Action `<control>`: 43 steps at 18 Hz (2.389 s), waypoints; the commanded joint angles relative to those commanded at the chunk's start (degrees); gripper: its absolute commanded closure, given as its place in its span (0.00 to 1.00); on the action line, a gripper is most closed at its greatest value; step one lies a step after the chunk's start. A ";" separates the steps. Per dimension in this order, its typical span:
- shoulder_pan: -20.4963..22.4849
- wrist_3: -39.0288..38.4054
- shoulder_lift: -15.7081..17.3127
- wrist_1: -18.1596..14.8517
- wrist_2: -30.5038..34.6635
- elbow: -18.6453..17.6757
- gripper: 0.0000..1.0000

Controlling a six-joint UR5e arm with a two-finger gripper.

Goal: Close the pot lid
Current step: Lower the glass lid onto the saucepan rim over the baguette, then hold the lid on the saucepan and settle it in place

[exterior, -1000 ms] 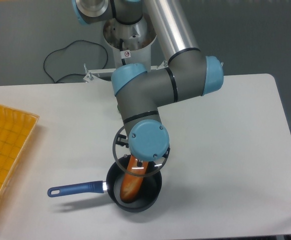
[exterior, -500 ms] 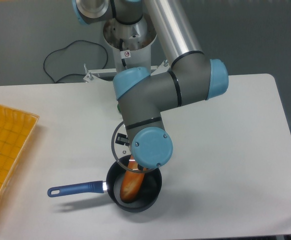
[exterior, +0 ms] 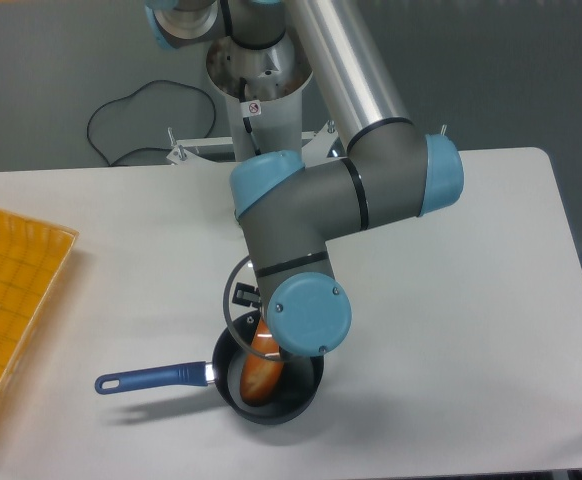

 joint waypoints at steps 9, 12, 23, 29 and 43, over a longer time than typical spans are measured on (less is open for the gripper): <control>-1.23 -1.85 -2.02 0.09 0.53 1.49 0.51; -1.58 -2.55 -2.90 0.09 0.70 2.02 0.51; -2.64 -3.96 -4.84 0.09 0.97 3.17 0.51; -2.72 -4.40 -5.28 0.09 1.40 3.52 0.50; -3.08 -4.93 -6.07 -0.09 1.76 4.39 0.47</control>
